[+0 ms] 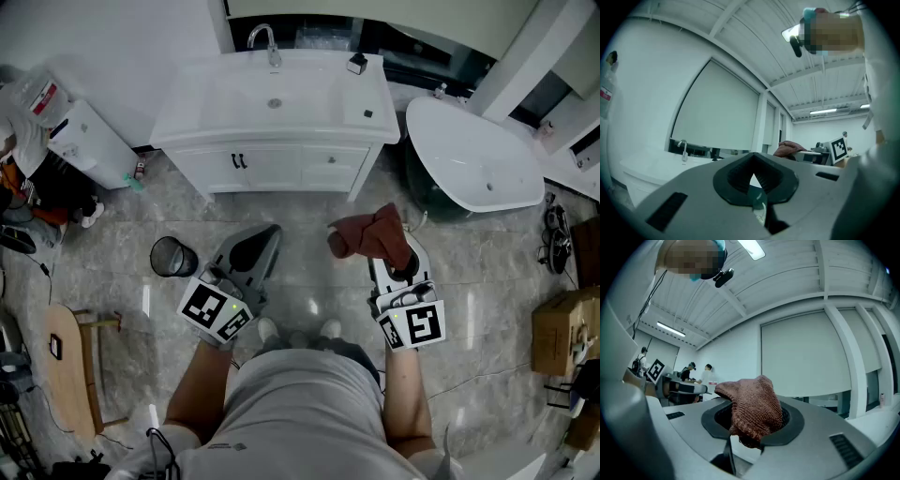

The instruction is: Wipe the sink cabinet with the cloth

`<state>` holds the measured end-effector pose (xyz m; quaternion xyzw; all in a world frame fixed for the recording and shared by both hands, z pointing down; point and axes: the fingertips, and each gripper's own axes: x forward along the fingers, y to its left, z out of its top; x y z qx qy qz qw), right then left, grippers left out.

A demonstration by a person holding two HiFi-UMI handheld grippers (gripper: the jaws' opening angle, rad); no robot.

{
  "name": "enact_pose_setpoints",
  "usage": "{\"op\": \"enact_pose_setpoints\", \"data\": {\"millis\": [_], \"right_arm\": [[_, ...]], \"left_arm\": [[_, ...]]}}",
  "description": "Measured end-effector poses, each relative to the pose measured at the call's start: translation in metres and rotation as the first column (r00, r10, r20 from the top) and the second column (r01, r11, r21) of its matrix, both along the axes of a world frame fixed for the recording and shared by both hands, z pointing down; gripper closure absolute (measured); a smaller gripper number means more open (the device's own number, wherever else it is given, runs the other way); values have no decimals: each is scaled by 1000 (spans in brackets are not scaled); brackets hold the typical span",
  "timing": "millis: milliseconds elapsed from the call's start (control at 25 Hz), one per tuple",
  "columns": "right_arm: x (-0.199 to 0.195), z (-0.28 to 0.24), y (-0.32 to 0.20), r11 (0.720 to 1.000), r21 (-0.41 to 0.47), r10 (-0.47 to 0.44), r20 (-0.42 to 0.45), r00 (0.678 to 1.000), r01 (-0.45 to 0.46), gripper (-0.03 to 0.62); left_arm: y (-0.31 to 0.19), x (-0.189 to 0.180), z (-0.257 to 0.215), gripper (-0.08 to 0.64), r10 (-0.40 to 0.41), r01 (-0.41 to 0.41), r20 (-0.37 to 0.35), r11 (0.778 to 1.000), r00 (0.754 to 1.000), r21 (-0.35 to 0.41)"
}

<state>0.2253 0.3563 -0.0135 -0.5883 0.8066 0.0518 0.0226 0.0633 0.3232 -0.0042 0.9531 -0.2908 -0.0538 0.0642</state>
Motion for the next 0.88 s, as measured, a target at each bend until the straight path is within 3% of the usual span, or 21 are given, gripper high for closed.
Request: {"op": "enact_pose_setpoints", "data": {"millis": [240, 480, 760, 880], "right_arm": [[19, 4, 4, 1000, -4, -8, 22, 1000, 8, 457], [53, 11, 9, 998, -32, -55, 75, 996, 58, 457], [85, 28, 9, 991, -86, -89, 158, 983, 104, 456], [88, 31, 7, 987, -90, -114, 187, 976, 133, 456]], "left_arm": [[9, 26, 6, 549, 7, -7, 7, 1000, 1000, -21], [19, 62, 10, 549, -11, 10, 45, 1000, 999, 16], [16, 86, 21, 549, -74, 78, 42, 993, 996, -89], [17, 93, 24, 549, -71, 74, 40, 992, 997, -101]]}}
